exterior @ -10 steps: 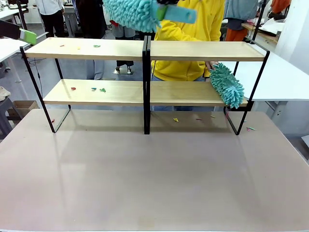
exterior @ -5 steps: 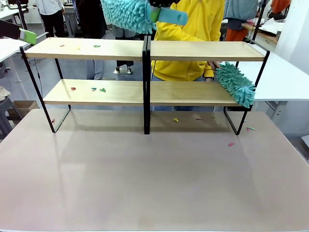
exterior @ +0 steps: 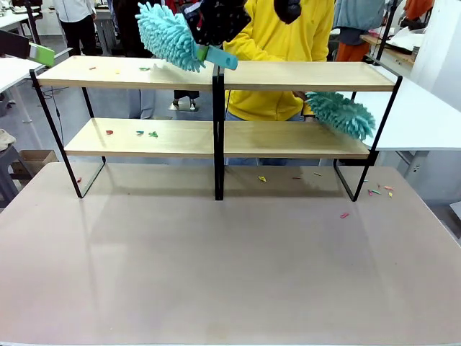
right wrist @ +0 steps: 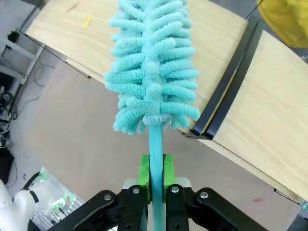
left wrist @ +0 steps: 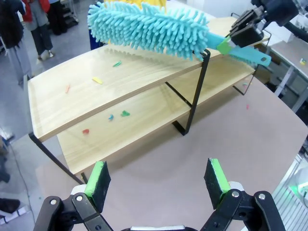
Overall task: Clean the shelves.
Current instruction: Clean another randomly selected level of the Shelf with the Duster.
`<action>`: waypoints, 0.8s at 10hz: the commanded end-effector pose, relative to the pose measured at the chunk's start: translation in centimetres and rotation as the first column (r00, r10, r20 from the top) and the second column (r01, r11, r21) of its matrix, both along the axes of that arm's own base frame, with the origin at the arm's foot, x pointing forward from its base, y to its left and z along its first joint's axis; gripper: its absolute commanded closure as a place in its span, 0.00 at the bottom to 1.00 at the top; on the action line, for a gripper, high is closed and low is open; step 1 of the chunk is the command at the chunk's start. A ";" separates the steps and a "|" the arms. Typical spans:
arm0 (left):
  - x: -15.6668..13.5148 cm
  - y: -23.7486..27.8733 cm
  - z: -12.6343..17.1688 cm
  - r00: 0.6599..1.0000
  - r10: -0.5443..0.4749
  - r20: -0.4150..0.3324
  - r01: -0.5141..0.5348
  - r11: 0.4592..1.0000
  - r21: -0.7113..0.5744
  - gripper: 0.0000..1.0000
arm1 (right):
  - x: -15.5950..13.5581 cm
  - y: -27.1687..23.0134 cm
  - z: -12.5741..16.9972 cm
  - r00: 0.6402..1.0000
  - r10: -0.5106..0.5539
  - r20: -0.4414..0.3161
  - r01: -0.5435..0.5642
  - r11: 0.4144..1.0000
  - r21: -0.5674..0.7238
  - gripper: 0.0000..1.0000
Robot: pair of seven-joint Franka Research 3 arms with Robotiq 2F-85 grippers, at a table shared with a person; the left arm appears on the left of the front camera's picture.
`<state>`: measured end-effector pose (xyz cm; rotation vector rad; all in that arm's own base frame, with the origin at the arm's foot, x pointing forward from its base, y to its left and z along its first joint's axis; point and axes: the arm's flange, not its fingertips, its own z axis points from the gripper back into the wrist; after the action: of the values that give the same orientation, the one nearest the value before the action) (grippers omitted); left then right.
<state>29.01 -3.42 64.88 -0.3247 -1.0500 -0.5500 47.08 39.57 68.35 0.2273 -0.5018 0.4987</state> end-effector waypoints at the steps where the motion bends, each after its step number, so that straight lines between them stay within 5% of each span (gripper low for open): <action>1: 0.0 0.1 0.1 1.000 0.001 0.005 -0.001 1.000 0.006 0.00 | 0.6 2.2 1.1 0.999 -0.033 0.004 0.033 0.999 -0.026 0.88; 8: 0.0 0.1 0.1 1.000 0.001 0.005 -0.001 1.000 0.006 0.00 | 1.7 7.3 0.1 0.966 0.245 -0.079 -0.244 0.969 0.029 0.88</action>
<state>29.01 -3.43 64.88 -0.3246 -1.0500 -0.5501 48.08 46.84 67.00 0.2900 -0.4234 0.6511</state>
